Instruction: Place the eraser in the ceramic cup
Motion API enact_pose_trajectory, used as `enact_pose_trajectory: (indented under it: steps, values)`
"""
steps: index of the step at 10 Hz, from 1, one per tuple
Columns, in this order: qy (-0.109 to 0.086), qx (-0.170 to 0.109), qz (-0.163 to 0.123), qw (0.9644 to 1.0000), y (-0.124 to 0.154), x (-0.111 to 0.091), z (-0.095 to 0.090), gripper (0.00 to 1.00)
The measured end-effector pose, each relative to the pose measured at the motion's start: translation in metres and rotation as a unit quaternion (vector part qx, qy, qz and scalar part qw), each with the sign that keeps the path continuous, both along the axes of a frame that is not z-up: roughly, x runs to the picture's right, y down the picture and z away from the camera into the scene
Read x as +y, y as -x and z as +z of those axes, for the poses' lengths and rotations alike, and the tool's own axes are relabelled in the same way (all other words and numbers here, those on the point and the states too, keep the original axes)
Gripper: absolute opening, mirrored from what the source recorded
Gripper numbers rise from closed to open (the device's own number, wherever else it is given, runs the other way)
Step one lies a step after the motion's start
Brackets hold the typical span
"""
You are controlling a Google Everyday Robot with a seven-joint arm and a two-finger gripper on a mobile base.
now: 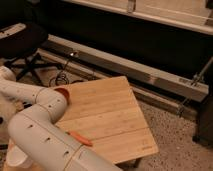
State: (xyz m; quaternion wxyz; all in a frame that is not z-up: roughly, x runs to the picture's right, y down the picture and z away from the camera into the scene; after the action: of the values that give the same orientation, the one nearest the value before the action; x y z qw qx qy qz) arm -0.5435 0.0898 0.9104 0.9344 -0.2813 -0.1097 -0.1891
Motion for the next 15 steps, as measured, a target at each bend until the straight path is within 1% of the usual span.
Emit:
enact_pose_trajectory:
  steps: [1, 2, 3, 4, 5, 7, 8, 9, 11, 12, 15]
  values:
    - [-0.001, -0.003, -0.004, 1.0, 0.001, -0.002, -0.004, 0.08]
    - [-0.001, -0.006, -0.004, 1.0, 0.001, -0.005, -0.007, 0.02]
    - [-0.003, -0.017, 0.007, 0.9998, 0.005, -0.014, -0.015, 0.0]
    - [-0.004, -0.031, 0.031, 0.9991, 0.008, -0.027, -0.024, 0.0]
    - [-0.006, -0.053, 0.066, 0.9964, 0.01, -0.046, -0.037, 0.0]
    - [-0.01, -0.085, 0.117, 0.9894, 0.003, -0.07, -0.06, 0.0]
    - [-0.013, -0.094, 0.135, 0.9863, -0.005, -0.077, -0.068, 0.0]
    - [-0.017, -0.106, 0.158, 0.9816, -0.02, -0.081, -0.079, 0.0]
    - [-0.019, -0.125, 0.179, 0.9758, -0.039, -0.075, -0.097, 0.0]
    - [-0.022, -0.132, 0.181, 0.9744, -0.045, -0.069, -0.104, 0.0]
    - [-0.044, -0.144, 0.171, 0.9736, -0.06, -0.059, -0.124, 0.0]
